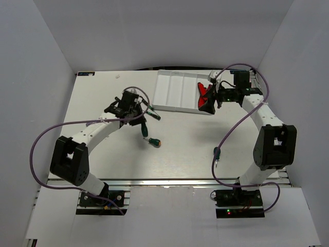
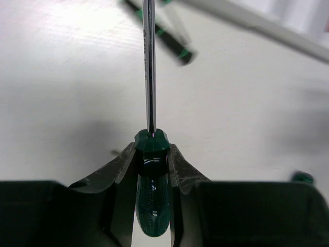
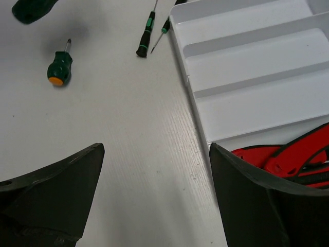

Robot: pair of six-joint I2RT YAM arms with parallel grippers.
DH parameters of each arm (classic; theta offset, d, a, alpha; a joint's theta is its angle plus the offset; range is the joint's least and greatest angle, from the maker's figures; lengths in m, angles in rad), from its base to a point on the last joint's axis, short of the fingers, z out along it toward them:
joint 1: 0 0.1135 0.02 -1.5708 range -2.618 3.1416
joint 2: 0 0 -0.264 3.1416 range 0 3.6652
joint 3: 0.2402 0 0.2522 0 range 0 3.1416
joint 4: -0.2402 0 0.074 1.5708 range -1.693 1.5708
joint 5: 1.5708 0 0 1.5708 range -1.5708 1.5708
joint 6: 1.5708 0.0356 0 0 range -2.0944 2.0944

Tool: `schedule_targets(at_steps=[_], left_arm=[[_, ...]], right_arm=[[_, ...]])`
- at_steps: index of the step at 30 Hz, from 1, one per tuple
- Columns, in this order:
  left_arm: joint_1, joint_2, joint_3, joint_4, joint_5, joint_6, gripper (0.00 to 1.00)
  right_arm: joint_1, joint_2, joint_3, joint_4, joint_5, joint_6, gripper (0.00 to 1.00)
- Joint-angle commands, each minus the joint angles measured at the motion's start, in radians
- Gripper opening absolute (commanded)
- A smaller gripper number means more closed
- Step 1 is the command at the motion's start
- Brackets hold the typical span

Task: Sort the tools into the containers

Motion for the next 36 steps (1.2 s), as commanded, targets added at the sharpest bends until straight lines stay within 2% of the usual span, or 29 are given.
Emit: schedule_targets(at_steps=[1, 2, 4, 5, 9, 13, 18, 21, 24, 29, 32, 33, 36], left_arm=[[-0.008, 0.054, 0.114, 0.174, 0.163, 0.099, 0.02], [-0.008, 0.085, 0.179, 0.198, 0.247, 0.12, 0.02], [-0.017, 0.193, 0.258, 0.247, 0.31, 0.154, 0.02], [-0.024, 0.233, 0.346, 0.27, 0.37, 0.172, 0.02], [-0.051, 0.448, 0.595, 0.287, 0.462, 0.214, 0.02], [-0.07, 0.71, 0.859, 0.293, 0.519, 0.226, 0.02], [-0.076, 0.93, 1.196, 0.312, 0.547, 0.177, 0.03], [-0.082, 0.991, 1.24, 0.396, 0.522, 0.139, 0.05], [-0.085, 1.004, 1.206, 0.49, 0.462, 0.109, 0.11], [-0.091, 1.06, 1.235, 0.508, 0.439, 0.088, 0.22], [-0.103, 1.074, 1.237, 0.502, 0.436, 0.094, 0.33], [-0.108, 1.074, 1.237, 0.499, 0.432, 0.1, 0.41], [-0.117, 1.073, 1.235, 0.481, 0.419, 0.103, 0.56]], right_arm=[[-0.003, -0.063, -0.017, -0.119, -0.059, -0.174, 0.89], [-0.003, -0.069, -0.029, -0.125, -0.05, -0.177, 0.89], [-0.011, -0.084, -0.046, -0.129, -0.045, -0.18, 0.89], [-0.012, -0.095, -0.052, -0.132, -0.044, -0.181, 0.89], [-0.026, -0.118, -0.068, -0.139, -0.036, -0.18, 0.89], [-0.049, -0.135, -0.085, -0.142, -0.029, -0.168, 0.89], [-0.066, -0.141, -0.106, -0.193, -0.033, -0.183, 0.89], [-0.069, -0.142, -0.121, -0.207, -0.027, -0.197, 0.89], [-0.074, -0.141, -0.128, -0.214, -0.024, -0.201, 0.89], [-0.074, -0.133, -0.125, -0.248, -0.026, -0.233, 0.9], [-0.074, -0.126, -0.117, -0.285, -0.027, -0.278, 0.89], [-0.074, -0.124, -0.115, -0.297, -0.027, -0.293, 0.89], [-0.071, -0.116, -0.109, -0.349, -0.027, -0.359, 0.89]])
